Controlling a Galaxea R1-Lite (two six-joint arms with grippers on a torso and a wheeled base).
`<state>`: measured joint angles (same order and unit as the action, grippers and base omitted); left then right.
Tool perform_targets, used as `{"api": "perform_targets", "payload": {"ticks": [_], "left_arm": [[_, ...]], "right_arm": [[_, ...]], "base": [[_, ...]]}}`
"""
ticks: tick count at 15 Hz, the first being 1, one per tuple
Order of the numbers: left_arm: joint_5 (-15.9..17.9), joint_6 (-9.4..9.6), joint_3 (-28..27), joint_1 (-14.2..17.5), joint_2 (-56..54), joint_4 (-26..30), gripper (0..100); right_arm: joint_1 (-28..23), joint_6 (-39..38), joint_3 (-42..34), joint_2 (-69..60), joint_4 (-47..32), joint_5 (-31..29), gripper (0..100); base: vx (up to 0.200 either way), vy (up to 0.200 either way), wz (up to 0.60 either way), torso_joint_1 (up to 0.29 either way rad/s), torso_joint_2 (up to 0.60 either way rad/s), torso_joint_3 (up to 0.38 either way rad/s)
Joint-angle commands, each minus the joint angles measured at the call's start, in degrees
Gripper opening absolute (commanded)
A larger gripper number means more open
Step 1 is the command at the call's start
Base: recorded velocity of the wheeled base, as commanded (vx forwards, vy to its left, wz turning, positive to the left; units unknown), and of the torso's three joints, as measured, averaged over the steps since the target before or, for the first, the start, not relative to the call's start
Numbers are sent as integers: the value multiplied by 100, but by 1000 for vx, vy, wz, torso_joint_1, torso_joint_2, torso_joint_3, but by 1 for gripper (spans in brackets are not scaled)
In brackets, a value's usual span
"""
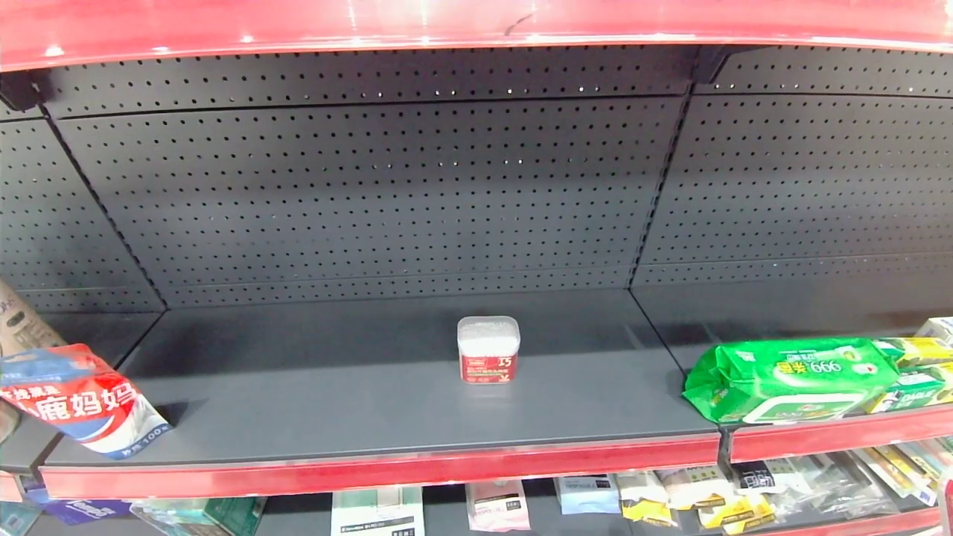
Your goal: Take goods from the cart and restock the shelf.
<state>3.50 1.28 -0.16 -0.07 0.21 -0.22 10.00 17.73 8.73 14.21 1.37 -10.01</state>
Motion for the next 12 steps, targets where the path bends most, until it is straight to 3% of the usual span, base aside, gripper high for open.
{"api": "perform_targets", "payload": {"ticks": [1, 5, 6, 7, 8, 9, 11, 12], "left_arm": [[2, 4, -2, -1, 14, -4, 100], [116, 153, -169, -1, 85, -31, 100], [-25, 153, -1373, 25, 1333, -40, 100], [-385, -286, -2761, 60, 2915, -215, 100], [-403, -488, -2990, 60, 3302, -338, 100], [-394, -418, -2955, 60, 3644, -461, 100], [-367, 153, -2419, 25, 4137, -453, 100], [-350, 768, -2375, 16, 4400, -418, 100]], "right_arm": [[2, -15, -143, -428, 4, -1, 0], [2, -182, -214, -428, 13, 52, 0], [2, -322, -293, -507, 13, 60, 0], [2, -428, -407, -648, 13, 52, 0], [-6, -454, -469, -771, 4, 52, 0], [-6, -463, -556, -850, 13, 34, 0], [-6, -463, -574, -850, 22, 25, 0], [-6, -463, -574, -850, 22, 16, 0]], "base": [[0, 0, 0, 0, 0, 0], [0, 0, 0, 0, 0, 0], [0, 0, 0, 0, 0, 0], [0, 0, 0, 0, 0, 0], [0, 0, 0, 0, 0, 0], [0, 0, 0, 0, 0, 0], [0, 0, 0, 0, 0, 0], [0, 0, 0, 0, 0, 0]]}}
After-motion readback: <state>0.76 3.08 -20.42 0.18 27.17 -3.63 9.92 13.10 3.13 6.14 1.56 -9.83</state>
